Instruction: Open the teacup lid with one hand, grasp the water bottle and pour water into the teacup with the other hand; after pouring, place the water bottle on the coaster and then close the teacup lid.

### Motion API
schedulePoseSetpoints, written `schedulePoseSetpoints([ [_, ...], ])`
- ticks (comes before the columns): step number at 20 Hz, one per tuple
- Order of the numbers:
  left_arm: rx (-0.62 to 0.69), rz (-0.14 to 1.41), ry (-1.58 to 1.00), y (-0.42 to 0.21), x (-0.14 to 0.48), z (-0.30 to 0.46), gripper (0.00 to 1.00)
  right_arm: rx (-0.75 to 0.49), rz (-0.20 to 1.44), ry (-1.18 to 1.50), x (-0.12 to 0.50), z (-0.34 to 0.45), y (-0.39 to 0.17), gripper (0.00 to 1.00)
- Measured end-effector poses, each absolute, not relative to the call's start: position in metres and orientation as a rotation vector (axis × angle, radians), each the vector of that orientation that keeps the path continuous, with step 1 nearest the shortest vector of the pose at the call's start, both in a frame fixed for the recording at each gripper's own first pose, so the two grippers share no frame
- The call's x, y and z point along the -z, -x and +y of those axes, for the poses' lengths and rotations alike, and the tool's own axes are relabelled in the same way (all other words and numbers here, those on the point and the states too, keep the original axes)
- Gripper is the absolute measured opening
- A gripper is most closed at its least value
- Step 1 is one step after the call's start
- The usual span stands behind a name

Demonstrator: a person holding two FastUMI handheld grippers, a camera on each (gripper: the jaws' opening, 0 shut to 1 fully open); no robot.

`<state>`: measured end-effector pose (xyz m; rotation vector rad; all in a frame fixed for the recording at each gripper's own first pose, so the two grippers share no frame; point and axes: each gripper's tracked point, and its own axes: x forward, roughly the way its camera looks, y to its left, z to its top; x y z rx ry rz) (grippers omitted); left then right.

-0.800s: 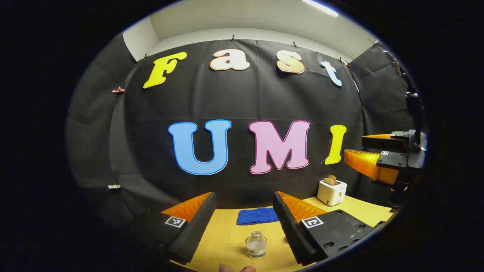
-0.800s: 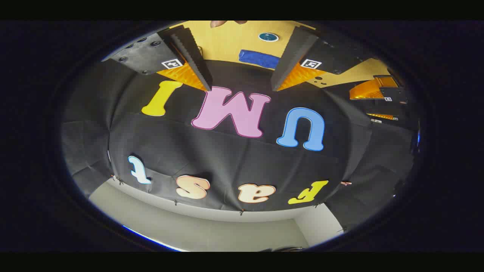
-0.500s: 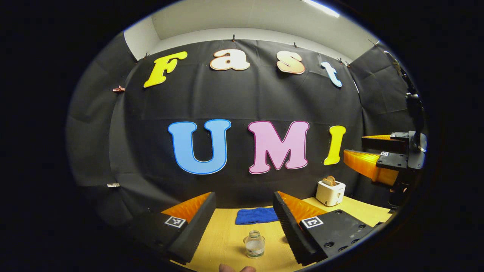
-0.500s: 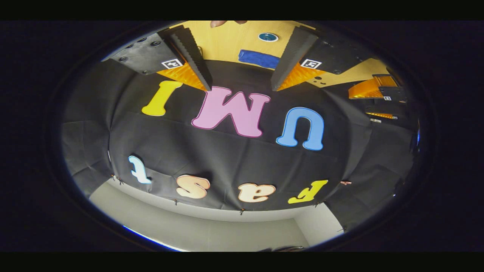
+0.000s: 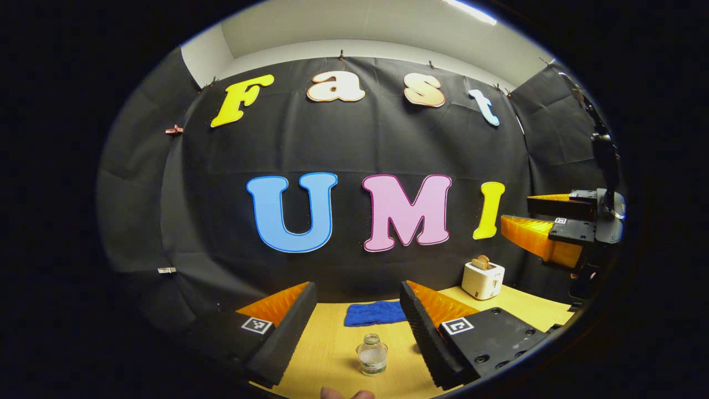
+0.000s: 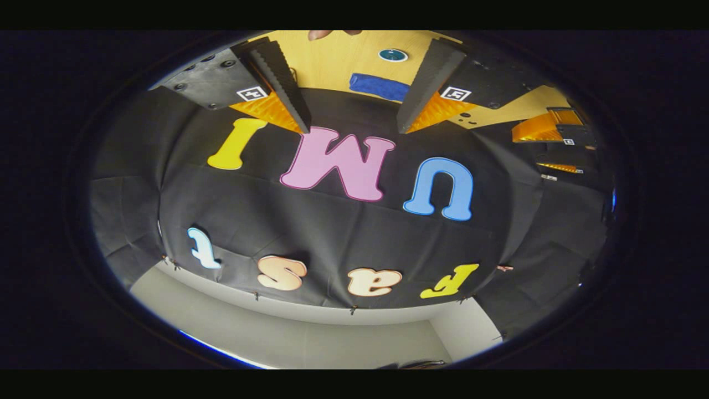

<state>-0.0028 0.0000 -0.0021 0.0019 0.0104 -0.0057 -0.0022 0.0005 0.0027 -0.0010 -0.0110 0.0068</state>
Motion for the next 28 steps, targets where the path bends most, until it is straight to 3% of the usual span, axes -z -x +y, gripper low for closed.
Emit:
schedulePoseSetpoints([
  [6,0.022,0.028,0.005,-0.003,0.025,-0.001,0.95,-0.042,0.004,-0.022,0.026,0.014,-0.007,0.96],
  [22,0.036,0.128,-0.013,-0.051,0.240,-0.032,0.98,-0.114,0.144,-0.058,0.281,0.062,-0.045,0.97],
  [28,0.020,0.174,0.002,-0.057,0.289,-0.030,0.98,-0.159,0.259,-0.099,0.353,0.084,-0.060,0.95],
])
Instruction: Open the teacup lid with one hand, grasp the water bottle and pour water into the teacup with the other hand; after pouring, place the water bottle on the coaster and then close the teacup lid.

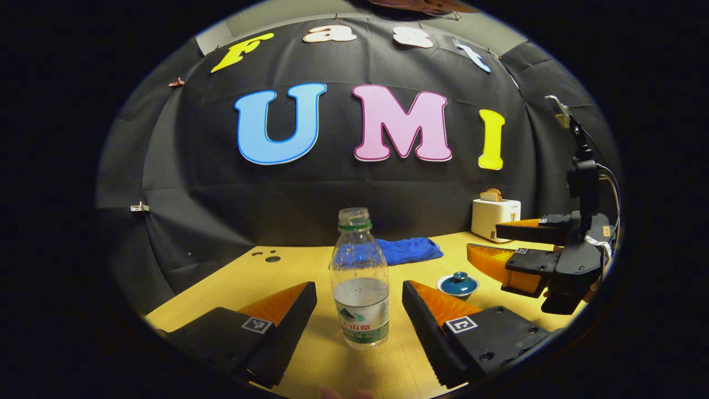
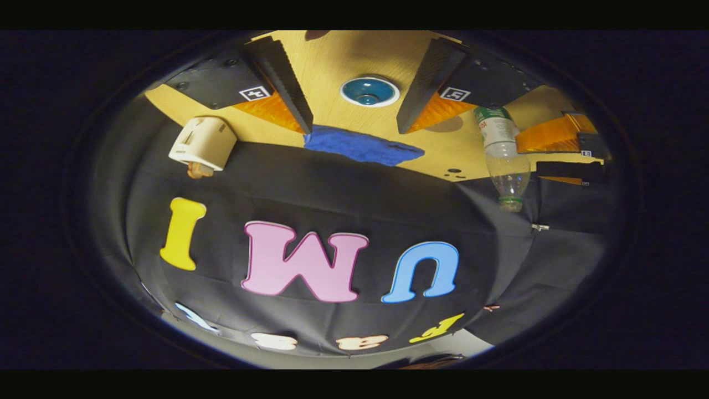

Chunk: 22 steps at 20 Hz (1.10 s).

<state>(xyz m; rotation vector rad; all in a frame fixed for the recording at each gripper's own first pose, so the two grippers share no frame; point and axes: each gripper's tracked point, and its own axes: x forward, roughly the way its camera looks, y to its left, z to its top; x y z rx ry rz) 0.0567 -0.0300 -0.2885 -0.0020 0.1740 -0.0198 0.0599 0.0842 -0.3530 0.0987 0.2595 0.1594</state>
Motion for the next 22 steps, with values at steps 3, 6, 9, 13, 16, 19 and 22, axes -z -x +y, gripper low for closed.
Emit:
schedulePoseSetpoints([
  [3,0.022,0.179,0.007,-0.059,0.297,-0.029,0.98,-0.178,0.295,-0.081,0.375,0.089,-0.072,0.77],
  [6,0.022,0.182,0.012,-0.063,0.302,-0.029,0.98,-0.214,0.346,-0.074,0.397,0.098,-0.081,0.76],
  [9,0.023,0.188,0.012,-0.066,0.308,-0.031,1.00,-0.233,0.394,-0.080,0.413,0.102,-0.084,0.61],
  [13,0.028,0.198,0.019,-0.068,0.314,-0.032,0.98,-0.247,0.427,-0.093,0.423,0.108,-0.086,0.56],
  [16,0.025,0.204,0.011,-0.069,0.316,-0.032,0.98,-0.256,0.426,-0.107,0.421,0.110,-0.088,0.50],
  [19,0.026,0.211,0.014,-0.070,0.321,-0.034,0.98,-0.261,0.418,-0.126,0.421,0.110,-0.090,0.33],
  [22,0.026,0.214,0.009,-0.074,0.322,-0.038,0.98,-0.267,0.412,-0.159,0.417,0.110,-0.090,0.22],
])
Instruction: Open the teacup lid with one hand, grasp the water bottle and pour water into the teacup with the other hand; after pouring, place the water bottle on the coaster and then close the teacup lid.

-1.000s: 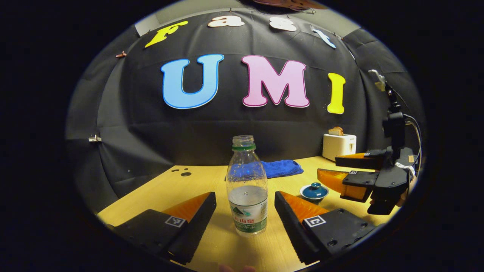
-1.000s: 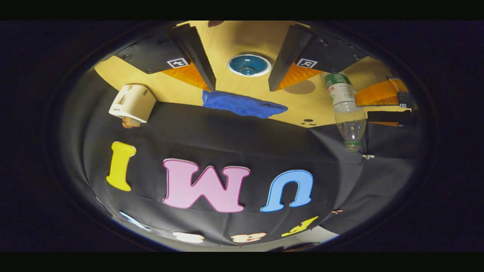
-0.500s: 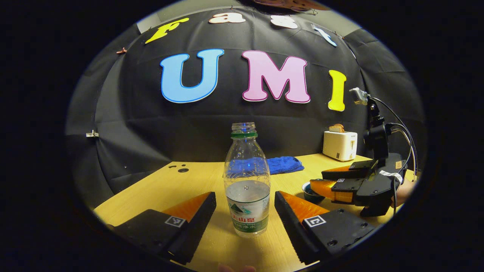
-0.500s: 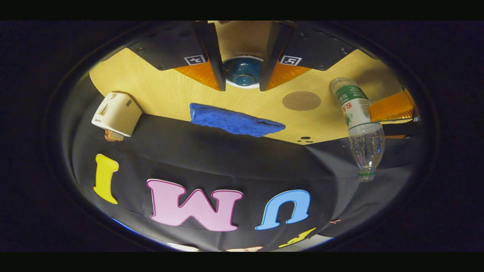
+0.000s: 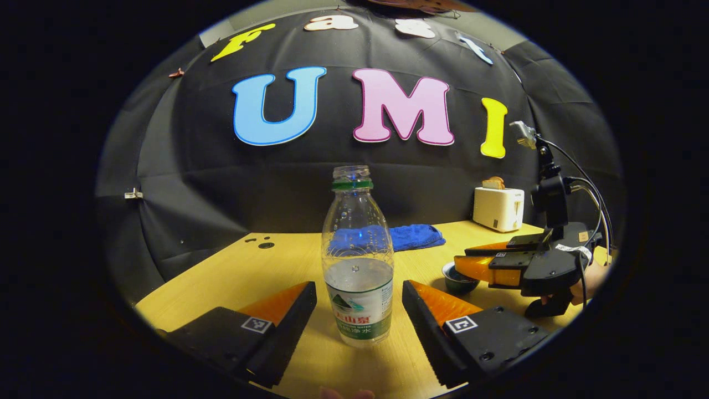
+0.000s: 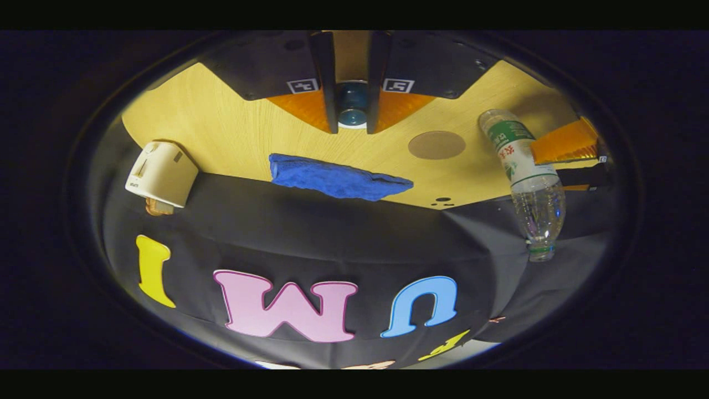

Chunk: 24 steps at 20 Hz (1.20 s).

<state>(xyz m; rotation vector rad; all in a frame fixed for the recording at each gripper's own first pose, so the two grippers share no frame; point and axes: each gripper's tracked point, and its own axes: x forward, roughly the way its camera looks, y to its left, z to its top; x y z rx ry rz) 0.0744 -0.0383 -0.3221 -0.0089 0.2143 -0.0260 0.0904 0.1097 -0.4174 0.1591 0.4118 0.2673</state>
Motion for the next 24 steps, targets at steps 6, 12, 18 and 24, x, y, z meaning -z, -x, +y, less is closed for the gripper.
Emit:
schedulePoseSetpoints([
  [6,0.020,0.234,0.031,-0.084,0.328,-0.043,1.00,-0.244,0.329,-0.165,0.391,0.093,-0.096,0.27],
  [12,-0.006,0.245,0.034,-0.090,0.337,-0.045,0.98,-0.152,0.277,-0.137,0.367,0.033,-0.084,0.27],
  [18,-0.048,0.299,0.085,-0.092,0.355,-0.042,0.80,-0.044,0.290,-0.152,0.375,-0.034,-0.060,0.22],
  [24,-0.108,0.310,-0.358,-0.113,0.328,-0.022,0.77,-0.005,0.291,-0.138,0.382,-0.062,-0.050,0.22],
])
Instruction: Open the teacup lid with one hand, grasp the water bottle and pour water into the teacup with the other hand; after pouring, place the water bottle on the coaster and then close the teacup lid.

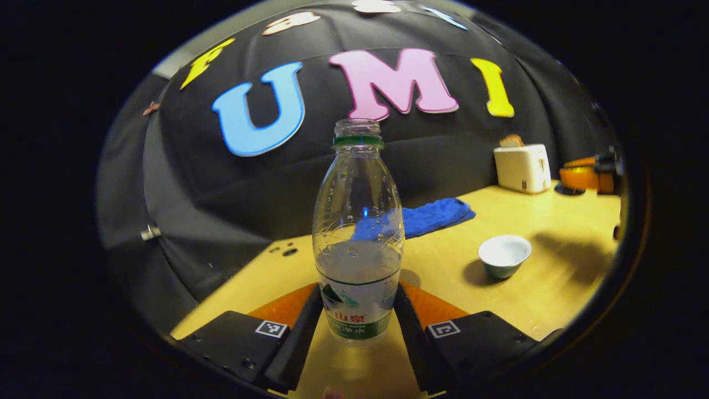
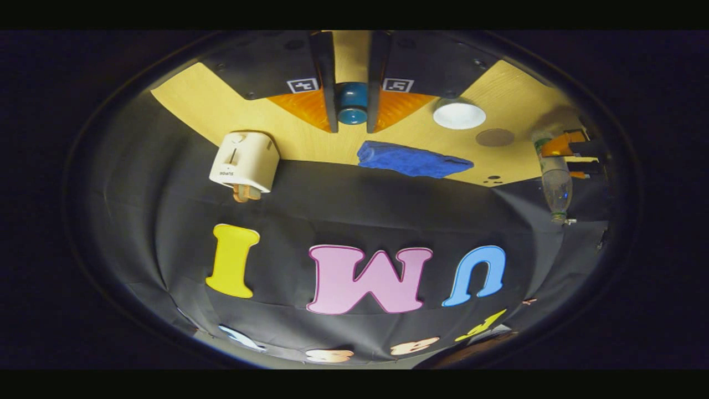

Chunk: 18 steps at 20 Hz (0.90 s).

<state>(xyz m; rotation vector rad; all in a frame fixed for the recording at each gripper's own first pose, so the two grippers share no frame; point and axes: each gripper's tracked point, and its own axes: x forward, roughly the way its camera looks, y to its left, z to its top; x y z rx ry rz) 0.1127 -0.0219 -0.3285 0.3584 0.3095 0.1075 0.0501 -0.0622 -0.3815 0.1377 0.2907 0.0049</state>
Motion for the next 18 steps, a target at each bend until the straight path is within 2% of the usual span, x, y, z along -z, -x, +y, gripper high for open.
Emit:
schedulePoseSetpoints([
  [5,-0.078,0.314,-0.761,-0.134,0.323,-0.026,0.76,0.010,0.280,-0.100,0.383,-0.083,-0.042,0.22],
  [8,-0.052,0.305,-0.922,-0.138,0.325,-0.032,0.76,0.012,0.279,-0.089,0.386,-0.093,-0.040,0.27],
  [9,-0.045,0.305,-0.976,-0.140,0.327,-0.034,0.76,0.013,0.278,-0.088,0.386,-0.097,-0.039,0.31],
  [10,-0.036,0.304,-1.029,-0.141,0.327,-0.037,0.76,0.015,0.278,-0.086,0.386,-0.100,-0.038,0.27],
  [14,-0.020,0.288,-1.200,-0.151,0.328,-0.043,0.76,0.024,0.276,-0.076,0.389,-0.112,-0.035,0.27],
  [15,-0.022,0.280,-1.238,-0.152,0.326,-0.045,0.76,0.025,0.276,-0.076,0.389,-0.114,-0.034,0.22],
  [16,-0.026,0.267,-1.274,-0.155,0.324,-0.047,0.76,0.024,0.275,-0.078,0.390,-0.116,-0.034,0.27],
  [18,-0.027,0.251,-1.327,-0.157,0.323,-0.049,0.76,0.025,0.275,-0.077,0.391,-0.120,-0.032,0.27],
])
